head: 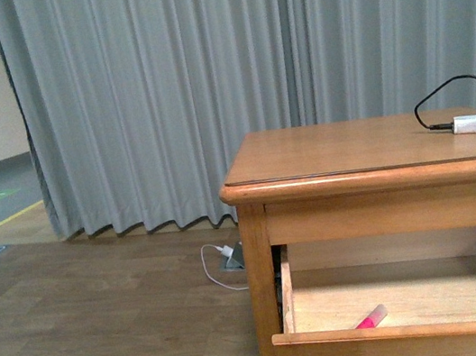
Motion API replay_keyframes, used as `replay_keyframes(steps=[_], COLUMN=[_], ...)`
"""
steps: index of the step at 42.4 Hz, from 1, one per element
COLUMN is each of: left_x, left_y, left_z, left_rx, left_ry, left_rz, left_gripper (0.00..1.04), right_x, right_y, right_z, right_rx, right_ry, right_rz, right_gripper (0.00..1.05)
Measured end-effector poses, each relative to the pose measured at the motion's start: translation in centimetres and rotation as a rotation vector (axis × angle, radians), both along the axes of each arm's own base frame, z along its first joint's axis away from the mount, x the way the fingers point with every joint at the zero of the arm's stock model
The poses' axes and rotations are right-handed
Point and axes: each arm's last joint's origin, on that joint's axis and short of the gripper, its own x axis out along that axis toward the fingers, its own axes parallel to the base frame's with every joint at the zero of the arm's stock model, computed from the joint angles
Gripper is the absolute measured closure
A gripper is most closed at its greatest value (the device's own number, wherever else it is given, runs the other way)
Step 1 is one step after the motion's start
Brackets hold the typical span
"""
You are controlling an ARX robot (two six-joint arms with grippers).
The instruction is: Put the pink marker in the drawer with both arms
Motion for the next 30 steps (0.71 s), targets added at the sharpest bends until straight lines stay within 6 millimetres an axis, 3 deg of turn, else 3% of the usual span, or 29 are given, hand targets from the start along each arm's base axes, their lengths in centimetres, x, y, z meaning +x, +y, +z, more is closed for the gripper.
replay_keyframes(steps=[13,21,30], left_x=[-0.7,-1.4,-2.0], left_y=[0.4,1.5,2.6], left_z=[-0.3,-4.2,-6.7], left_rx=[-0.039,-0.009,-0.004], left_ry=[-0.020,-0.035,-0.034], left_rz=[0.045,0.131,0.111], left_gripper=[0.09,0.52,0.90], right_x=[0.0,0.0,0.0], right_y=[0.0,0.0,0.0], right_z=[0.0,0.0,0.0], right_rx=[0.000,0.000,0.000], right_ry=[0.000,0.000,0.000], right_rz=[-0.001,0.000,0.000], right_gripper=[0.08,0.08,0.08])
